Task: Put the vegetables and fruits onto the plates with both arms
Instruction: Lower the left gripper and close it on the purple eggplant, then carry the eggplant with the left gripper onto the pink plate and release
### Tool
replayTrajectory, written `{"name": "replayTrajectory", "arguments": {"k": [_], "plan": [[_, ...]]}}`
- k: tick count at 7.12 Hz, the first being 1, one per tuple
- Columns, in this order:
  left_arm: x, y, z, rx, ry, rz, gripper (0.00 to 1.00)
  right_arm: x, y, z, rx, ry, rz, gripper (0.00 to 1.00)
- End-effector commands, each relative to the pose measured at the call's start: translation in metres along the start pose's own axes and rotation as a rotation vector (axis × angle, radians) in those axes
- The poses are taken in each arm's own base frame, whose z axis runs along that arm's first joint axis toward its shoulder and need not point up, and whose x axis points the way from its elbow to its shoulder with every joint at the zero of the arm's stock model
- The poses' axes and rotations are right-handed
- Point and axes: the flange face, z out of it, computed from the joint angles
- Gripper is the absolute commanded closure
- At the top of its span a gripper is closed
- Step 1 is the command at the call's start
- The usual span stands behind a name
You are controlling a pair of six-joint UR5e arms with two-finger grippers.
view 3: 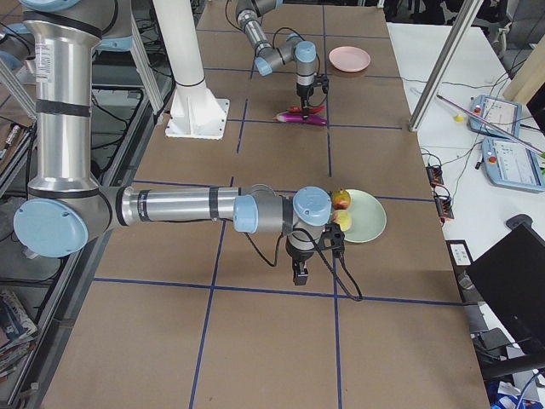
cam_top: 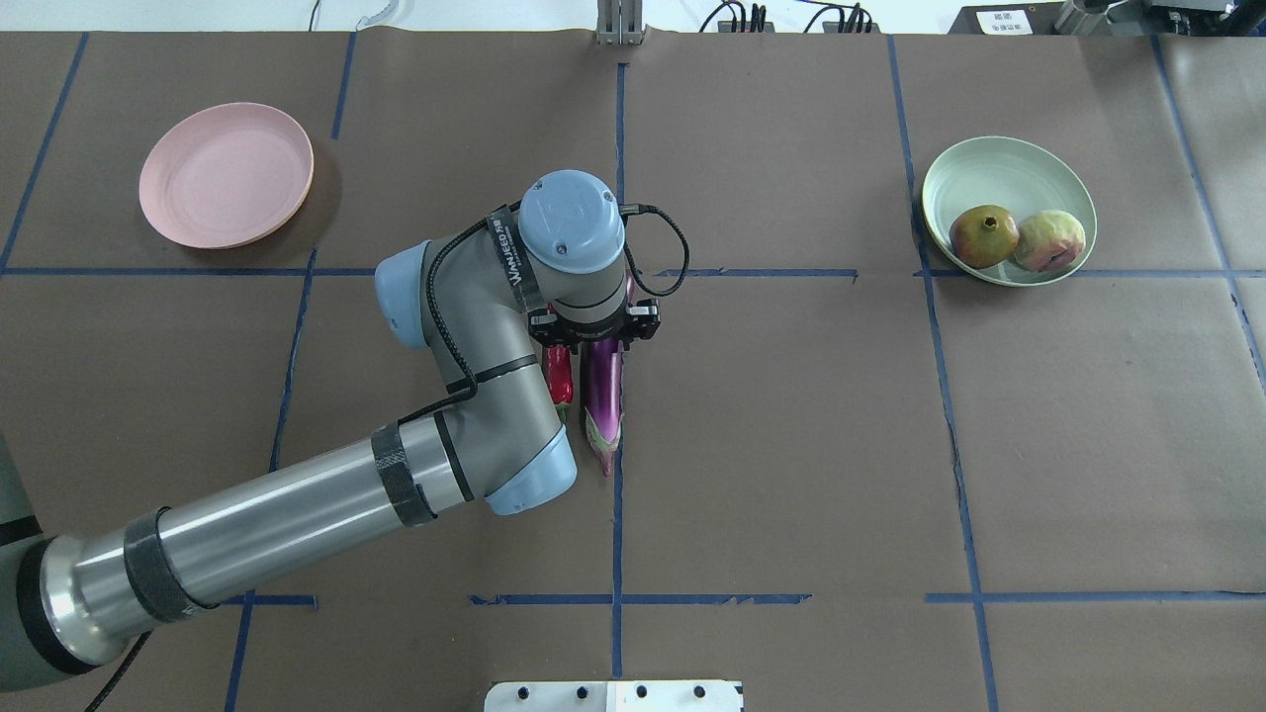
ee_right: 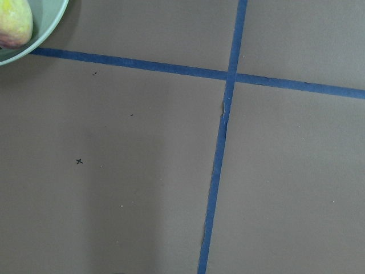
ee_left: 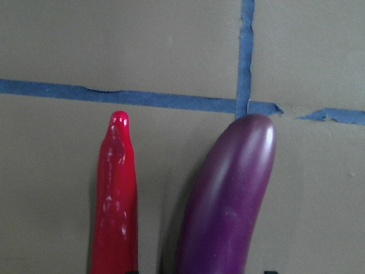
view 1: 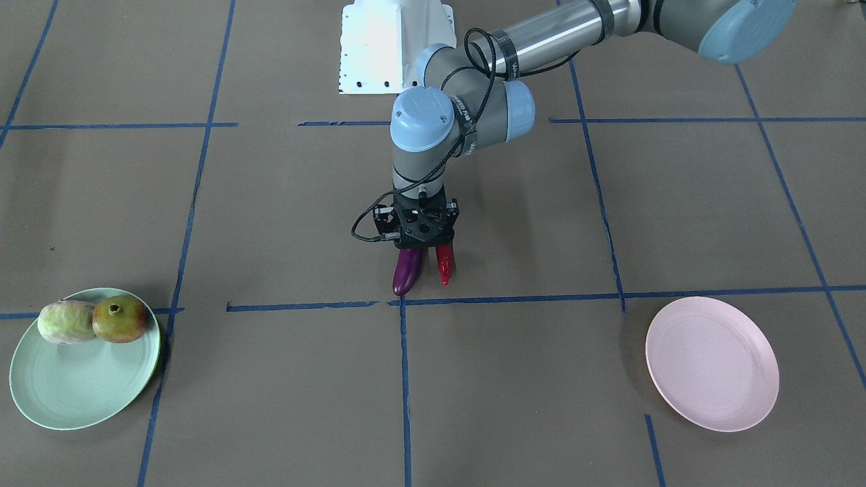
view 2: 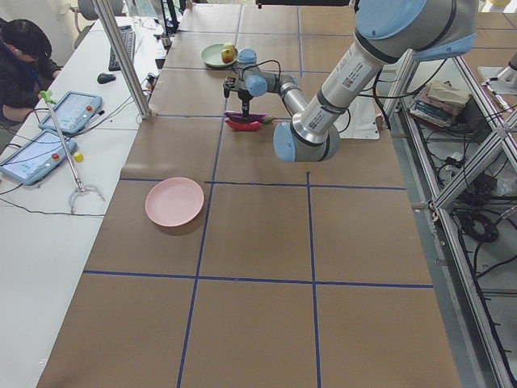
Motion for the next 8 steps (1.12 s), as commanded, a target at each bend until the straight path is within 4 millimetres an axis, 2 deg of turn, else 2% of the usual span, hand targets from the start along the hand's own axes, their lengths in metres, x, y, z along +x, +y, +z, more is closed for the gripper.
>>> {"name": "replayTrajectory", "arguments": {"k": [1, 2, 3, 4, 5, 6, 8], "plan": [[0.002, 0.008, 0.005, -0.010, -0.002, 0.006, 0.47, 0.000, 0.000, 0.000, -0.001, 0.001, 0.001, 0.00], [0.003, 0.008, 0.003, -0.009, -0.002, 0.005, 0.71, 0.000, 0.000, 0.000, 0.001, -0.001, 0.000, 0.00], [0.004, 0.004, -0.011, 0.004, 0.017, 0.007, 0.93, 0.000, 0.000, 0.000, 0.001, -0.001, 0.000, 0.00], [-0.005, -0.027, -0.052, 0.051, 0.060, -0.014, 0.95, 0.000, 0.000, 0.000, 0.001, -0.001, 0.000, 0.00], [-0.044, -0.064, -0.077, 0.071, 0.069, -0.060, 0.95, 0.000, 0.000, 0.000, 0.001, -0.001, 0.000, 0.00], [-0.111, -0.116, -0.097, 0.060, 0.064, -0.084, 0.95, 0.000, 0.000, 0.000, -0.001, -0.001, 0.001, 0.00], [-0.268, -0.211, -0.136, 0.099, -0.009, 0.053, 0.96, 0.000, 0.000, 0.000, 0.001, -0.001, 0.000, 0.00]]}}
